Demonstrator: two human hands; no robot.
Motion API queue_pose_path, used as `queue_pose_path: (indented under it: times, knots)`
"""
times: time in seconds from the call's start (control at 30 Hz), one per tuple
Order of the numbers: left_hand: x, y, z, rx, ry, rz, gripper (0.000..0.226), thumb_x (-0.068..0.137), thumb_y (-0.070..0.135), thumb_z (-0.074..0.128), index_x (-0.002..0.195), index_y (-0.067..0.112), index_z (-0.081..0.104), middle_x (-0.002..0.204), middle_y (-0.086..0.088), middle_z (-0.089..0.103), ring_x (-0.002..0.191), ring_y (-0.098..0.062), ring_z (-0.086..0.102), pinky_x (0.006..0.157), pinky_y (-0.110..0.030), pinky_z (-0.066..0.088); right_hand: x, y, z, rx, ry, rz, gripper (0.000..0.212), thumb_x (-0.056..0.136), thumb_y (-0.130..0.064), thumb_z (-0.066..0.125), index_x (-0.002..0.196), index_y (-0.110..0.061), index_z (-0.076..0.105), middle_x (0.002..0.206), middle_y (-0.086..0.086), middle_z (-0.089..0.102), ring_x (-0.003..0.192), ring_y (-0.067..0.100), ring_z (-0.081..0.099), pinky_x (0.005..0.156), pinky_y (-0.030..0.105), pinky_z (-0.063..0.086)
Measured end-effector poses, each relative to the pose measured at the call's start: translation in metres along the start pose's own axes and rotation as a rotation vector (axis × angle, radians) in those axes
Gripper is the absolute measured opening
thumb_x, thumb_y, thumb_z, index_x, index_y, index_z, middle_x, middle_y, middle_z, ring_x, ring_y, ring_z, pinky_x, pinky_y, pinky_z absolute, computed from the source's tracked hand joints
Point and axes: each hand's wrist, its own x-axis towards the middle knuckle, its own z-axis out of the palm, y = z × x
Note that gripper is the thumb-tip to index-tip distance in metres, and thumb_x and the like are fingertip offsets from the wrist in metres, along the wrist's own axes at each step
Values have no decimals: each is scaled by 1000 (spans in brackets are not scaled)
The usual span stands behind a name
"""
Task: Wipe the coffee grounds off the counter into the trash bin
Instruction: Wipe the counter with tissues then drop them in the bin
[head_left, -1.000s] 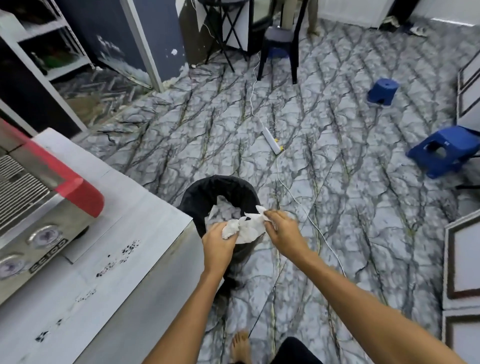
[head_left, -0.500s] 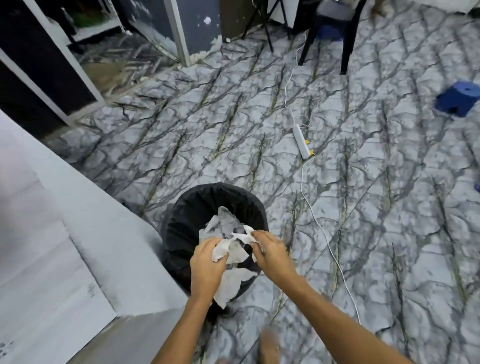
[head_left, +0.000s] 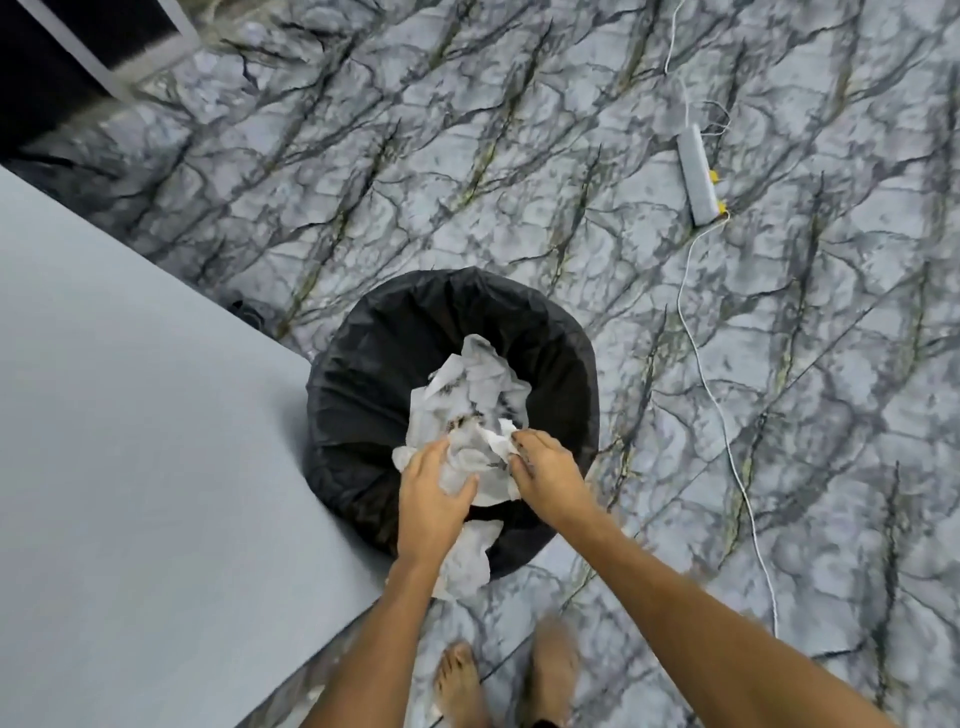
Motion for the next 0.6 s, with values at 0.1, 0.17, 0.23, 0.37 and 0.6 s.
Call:
queue_pose_path:
  times: [0.1, 0.17, 0.23, 0.37, 0.6]
  knots:
    - [0, -14, 11, 17, 7, -24, 57, 83, 36, 76, 133, 21, 54, 137, 4, 53, 126, -17, 49, 105, -33, 43, 3, 7, 14, -19, -12, -4, 40, 96, -22, 54, 131, -3, 53, 133, 12, 54, 125, 26, 48, 103, 33, 37]
    - [-1, -19, 14, 9, 15, -57, 58, 83, 37, 76, 134, 21, 54, 140, 4, 52, 130, -18, 46, 107, -31, 39, 5, 11, 19, -27, -18, -9, 44, 95, -26, 55, 133, -4, 52, 132, 14, 55, 125, 29, 48, 106, 40, 39]
    - [-2, -22, 16, 17, 20, -67, 58, 85, 37, 74, 137, 23, 53, 143, 5, 49, 133, -17, 42, 109, -32, 37, 7, 14, 22, -55, -16, -29, 45, 93, -28, 57, 132, -3, 53, 128, 14, 57, 120, 31, 52, 103, 46, 42]
    - [-9, -26, 15, 71, 18, -35, 59, 88, 39, 69, 141, 20, 50, 146, 2, 47, 136, -18, 39, 113, -40, 36, 2, 12, 22, -108, -1, -85, 51, 91, -37, 56, 132, -6, 52, 130, 12, 57, 121, 31, 51, 104, 46, 41]
    - [-26, -28, 1, 110, 79, 37, 47, 92, 32, 65, 135, 15, 55, 139, -4, 55, 130, -24, 47, 111, -41, 37, -51, -2, 21, -147, -141, -247, 65, 87, -50, 49, 138, -10, 46, 137, 9, 51, 127, 26, 47, 109, 42, 37]
